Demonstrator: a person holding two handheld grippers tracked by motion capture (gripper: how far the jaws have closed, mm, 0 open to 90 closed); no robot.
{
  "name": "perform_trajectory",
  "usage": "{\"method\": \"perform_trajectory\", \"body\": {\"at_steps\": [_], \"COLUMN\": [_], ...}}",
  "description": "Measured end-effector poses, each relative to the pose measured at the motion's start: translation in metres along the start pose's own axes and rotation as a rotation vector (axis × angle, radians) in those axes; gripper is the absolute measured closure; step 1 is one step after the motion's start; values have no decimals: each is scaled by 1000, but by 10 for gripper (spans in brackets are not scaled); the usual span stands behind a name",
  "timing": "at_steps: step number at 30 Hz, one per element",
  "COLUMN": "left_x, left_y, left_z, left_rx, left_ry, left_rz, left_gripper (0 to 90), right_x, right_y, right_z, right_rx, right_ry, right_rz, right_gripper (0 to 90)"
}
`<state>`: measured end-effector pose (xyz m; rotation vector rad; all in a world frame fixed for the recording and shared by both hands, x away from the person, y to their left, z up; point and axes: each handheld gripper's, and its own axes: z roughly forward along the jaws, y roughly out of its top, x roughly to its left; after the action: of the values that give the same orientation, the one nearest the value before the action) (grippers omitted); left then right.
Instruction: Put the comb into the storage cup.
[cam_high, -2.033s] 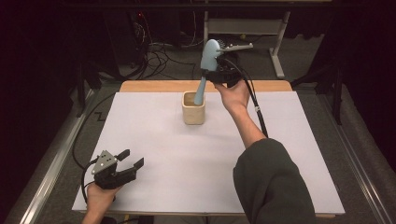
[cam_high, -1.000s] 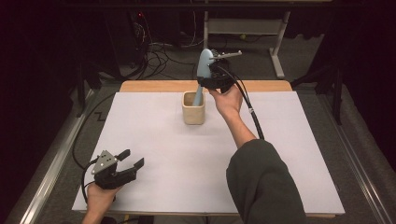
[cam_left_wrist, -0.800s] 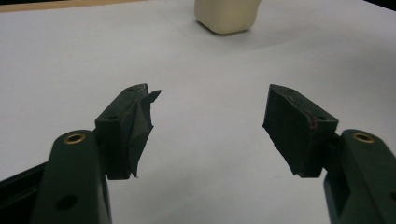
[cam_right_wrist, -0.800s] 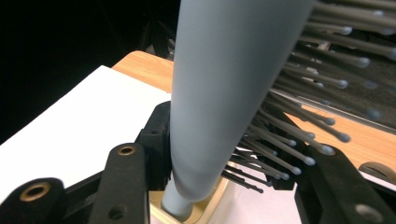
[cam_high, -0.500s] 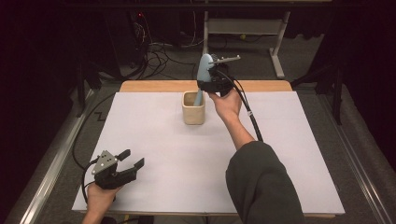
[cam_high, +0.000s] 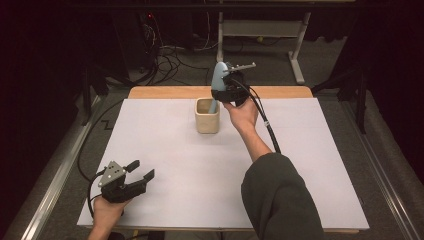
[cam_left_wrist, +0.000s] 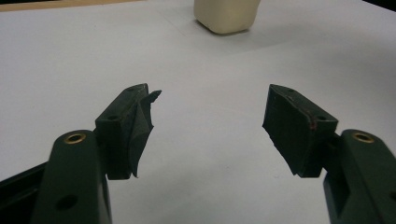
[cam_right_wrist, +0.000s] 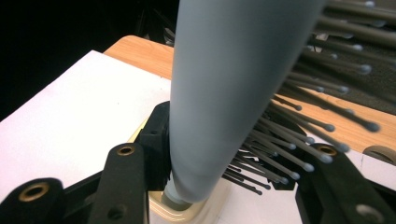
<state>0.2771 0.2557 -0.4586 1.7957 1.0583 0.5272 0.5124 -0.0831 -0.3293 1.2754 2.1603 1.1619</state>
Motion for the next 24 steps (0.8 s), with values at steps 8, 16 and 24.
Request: {"method": "perform_trajectory", "body": {"at_steps": [8,16,24], "left_x": [0,0,0], "left_y": [0,0,0], "left_z": [0,0,0], "left_rx": [-3,-3,-9], "left_ry": [0,-2,-3], "left_rz": [2,2,-4], "left_gripper": [334,335,336], "right_x": [1,2,4], "right_y": [-5,-9,-12], "right_z": [4,10,16], "right_rx": [17,39,58], "right_ry": [-2,0,2], "right_rz": [-7,-9,-16], "right_gripper": [527,524,523]}}
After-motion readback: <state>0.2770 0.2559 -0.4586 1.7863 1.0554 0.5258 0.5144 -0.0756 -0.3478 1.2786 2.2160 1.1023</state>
